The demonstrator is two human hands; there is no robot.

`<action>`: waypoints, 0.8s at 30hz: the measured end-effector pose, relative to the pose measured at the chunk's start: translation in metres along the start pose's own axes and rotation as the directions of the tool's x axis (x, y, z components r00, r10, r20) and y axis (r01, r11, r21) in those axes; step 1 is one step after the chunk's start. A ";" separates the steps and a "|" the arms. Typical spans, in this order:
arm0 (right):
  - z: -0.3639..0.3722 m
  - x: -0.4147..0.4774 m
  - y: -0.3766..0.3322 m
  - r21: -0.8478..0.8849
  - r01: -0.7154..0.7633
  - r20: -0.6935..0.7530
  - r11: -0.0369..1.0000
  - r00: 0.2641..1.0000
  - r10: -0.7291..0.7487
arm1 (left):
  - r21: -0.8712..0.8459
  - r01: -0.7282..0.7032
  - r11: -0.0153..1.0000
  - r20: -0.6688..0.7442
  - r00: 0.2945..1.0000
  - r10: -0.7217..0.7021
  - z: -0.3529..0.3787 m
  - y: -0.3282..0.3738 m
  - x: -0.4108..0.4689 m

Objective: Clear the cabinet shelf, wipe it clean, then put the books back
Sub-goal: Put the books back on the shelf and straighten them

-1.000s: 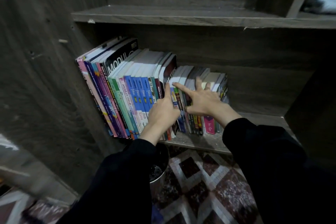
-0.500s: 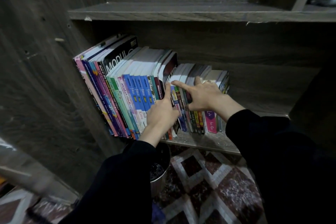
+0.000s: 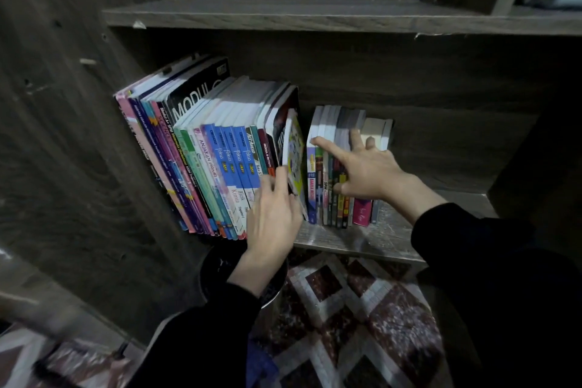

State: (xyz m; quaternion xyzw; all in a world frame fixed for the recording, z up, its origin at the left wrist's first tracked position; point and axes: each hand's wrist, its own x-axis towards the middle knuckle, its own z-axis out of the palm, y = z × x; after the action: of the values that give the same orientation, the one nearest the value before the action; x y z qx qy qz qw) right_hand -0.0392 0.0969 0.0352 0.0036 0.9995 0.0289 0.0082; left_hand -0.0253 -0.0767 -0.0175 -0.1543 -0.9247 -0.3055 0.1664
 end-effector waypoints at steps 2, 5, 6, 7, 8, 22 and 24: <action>0.001 -0.001 0.000 0.001 -0.005 -0.002 1.000 1.000 0.005 | -0.073 -0.033 0.997 -0.081 0.996 0.027 0.005 -0.006 -0.003; 0.001 -0.001 -0.001 0.003 -0.011 -0.003 1.000 1.000 0.011 | -0.203 -0.010 0.979 -0.086 0.996 -0.008 0.011 -0.008 0.009; 0.001 -0.001 -0.002 0.005 -0.013 -0.003 1.000 1.000 0.013 | -0.243 0.006 0.970 -0.092 0.995 -0.029 0.011 -0.007 0.012; 0.001 -0.001 -0.001 0.005 -0.016 -0.002 1.000 1.000 0.016 | -0.270 0.015 0.963 -0.101 0.994 -0.043 0.011 -0.006 0.013; 0.002 -0.001 -0.001 0.005 -0.018 0.000 1.000 1.000 0.018 | -0.275 0.021 0.961 -0.114 0.992 -0.054 0.010 -0.005 0.010; -0.010 -0.005 0.007 0.056 0.014 -0.070 0.998 0.997 -0.010 | -0.265 0.191 0.945 0.329 0.939 -0.098 -0.039 0.021 -0.015; -0.009 -0.008 0.019 0.210 0.003 -0.154 0.978 0.988 0.030 | -0.277 0.164 0.947 0.377 0.925 -0.050 -0.050 0.028 -0.016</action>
State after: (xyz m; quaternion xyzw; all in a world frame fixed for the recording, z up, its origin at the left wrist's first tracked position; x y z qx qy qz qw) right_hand -0.0312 0.1149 0.0458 0.0087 0.9945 -0.0763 -0.0709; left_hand 0.0105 -0.0890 0.0288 -0.1807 -0.8885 -0.4186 -0.0510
